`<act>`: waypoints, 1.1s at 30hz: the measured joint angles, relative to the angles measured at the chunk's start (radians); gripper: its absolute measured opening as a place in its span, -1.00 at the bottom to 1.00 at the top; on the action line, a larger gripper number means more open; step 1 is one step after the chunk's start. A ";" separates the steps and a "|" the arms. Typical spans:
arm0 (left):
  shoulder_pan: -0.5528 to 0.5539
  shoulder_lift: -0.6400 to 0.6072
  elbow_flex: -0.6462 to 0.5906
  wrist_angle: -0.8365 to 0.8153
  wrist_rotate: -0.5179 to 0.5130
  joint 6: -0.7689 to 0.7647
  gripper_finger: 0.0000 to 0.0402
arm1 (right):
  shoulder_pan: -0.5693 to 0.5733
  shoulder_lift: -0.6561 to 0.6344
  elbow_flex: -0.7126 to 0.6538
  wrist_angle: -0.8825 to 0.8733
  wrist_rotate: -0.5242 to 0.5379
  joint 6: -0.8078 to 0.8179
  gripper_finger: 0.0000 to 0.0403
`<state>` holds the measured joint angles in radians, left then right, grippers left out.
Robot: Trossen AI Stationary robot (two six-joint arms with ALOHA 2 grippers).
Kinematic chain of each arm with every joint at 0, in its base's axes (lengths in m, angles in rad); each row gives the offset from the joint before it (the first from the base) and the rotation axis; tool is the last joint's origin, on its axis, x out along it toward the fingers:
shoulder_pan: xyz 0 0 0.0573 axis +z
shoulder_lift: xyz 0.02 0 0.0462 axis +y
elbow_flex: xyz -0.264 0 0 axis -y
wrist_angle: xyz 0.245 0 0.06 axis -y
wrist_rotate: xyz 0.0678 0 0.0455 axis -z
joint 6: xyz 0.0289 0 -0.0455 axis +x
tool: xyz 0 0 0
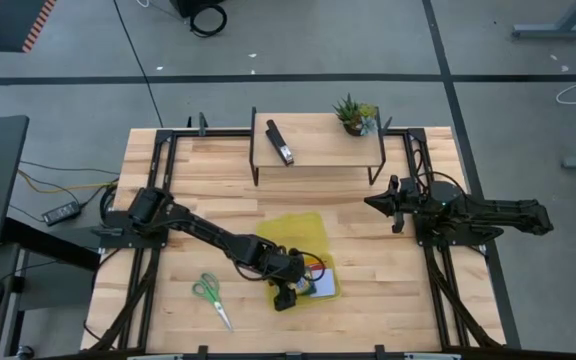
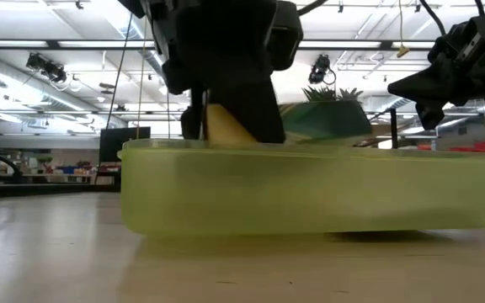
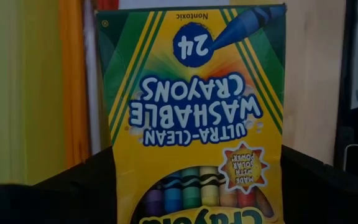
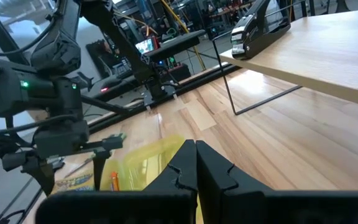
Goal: Pack school essentials
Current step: Put the yellow crayon box into the yellow supply box
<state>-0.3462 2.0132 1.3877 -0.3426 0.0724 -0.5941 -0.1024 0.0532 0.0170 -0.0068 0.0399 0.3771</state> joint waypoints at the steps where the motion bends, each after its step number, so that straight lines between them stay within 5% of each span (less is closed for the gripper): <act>1: -0.001 0.000 0.000 0.006 0.000 0.000 0.65 | 0.000 0.000 0.000 0.000 0.000 0.000 -0.97; 33: -0.030 -0.001 0.000 0.018 -0.012 -0.010 0.65 | 0.000 0.000 0.000 0.001 0.000 0.000 -0.97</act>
<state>-0.3759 2.0121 1.3880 -0.3249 0.0608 -0.6039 -0.1025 0.0532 0.0170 -0.0063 0.0399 0.3771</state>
